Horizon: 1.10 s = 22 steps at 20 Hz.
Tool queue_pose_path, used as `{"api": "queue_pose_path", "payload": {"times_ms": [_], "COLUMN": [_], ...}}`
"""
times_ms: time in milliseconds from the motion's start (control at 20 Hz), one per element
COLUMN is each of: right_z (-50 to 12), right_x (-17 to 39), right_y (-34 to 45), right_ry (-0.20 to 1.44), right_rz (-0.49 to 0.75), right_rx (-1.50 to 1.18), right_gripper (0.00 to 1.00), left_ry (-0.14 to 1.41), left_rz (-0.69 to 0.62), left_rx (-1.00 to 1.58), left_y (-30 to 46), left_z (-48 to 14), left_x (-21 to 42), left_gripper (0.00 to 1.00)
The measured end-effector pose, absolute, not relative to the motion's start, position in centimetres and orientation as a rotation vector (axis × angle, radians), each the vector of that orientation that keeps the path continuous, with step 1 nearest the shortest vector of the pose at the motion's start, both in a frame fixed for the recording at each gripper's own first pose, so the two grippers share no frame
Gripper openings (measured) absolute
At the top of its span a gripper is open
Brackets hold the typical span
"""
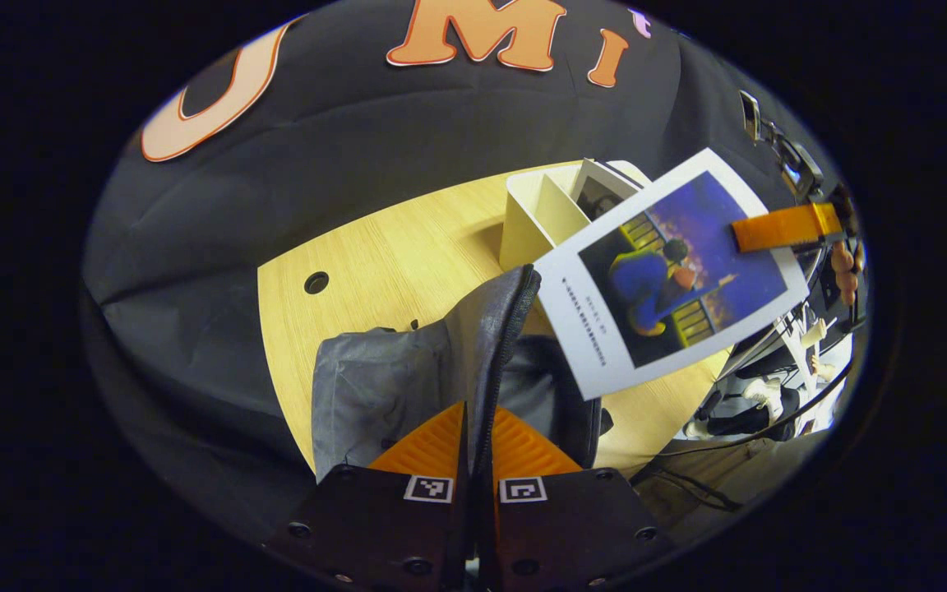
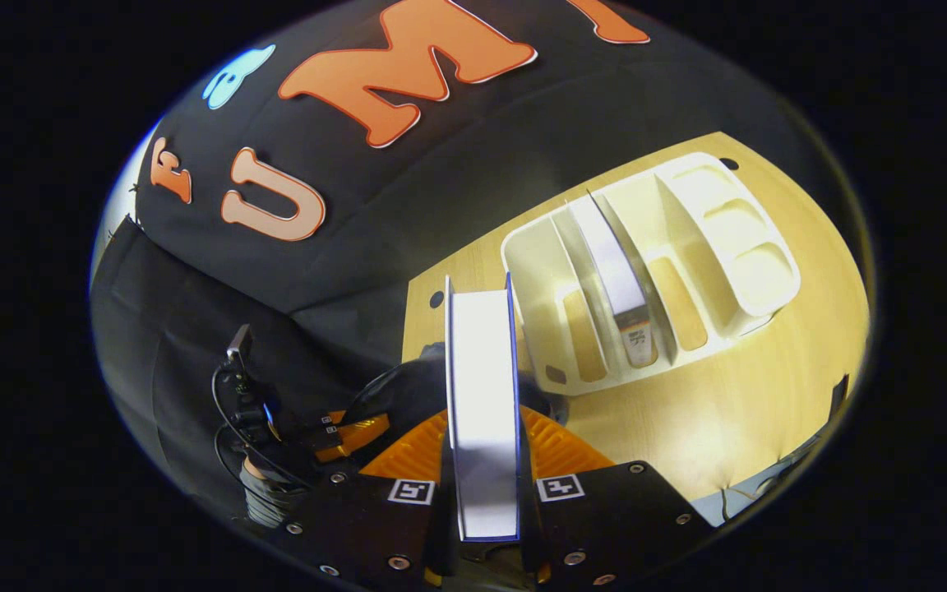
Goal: Open the schoolbag, grab two books from the bookshelf and put them into the schoolbag.
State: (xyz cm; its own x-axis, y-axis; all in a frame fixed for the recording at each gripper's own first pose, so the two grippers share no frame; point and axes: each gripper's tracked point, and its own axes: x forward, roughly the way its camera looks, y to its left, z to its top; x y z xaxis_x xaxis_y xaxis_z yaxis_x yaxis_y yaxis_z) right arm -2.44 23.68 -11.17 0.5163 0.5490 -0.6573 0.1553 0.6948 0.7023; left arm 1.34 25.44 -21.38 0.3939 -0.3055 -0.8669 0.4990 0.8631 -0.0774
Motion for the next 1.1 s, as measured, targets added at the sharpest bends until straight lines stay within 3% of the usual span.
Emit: {"api": "queue_pose_path", "payload": {"times_ms": [450, 1100], "right_z": [-16.7, -21.5], "right_x": [-4.3, -2.6], "right_y": [30.1, 38.7], "right_ry": [1.052, 1.015], "right_rz": [0.305, 0.353], "right_rx": [0.97, 1.154], "right_gripper": [0.31, 0.31], "left_ry": [1.013, 0.962], "left_rz": [-0.465, -0.446], "left_rx": [0.142, 0.061], "left_y": [25.8, 25.0], "left_z": [-20.3, -19.3], "left_x": [1.3, 0.3], "left_gripper": [0.07, 0.07]}}
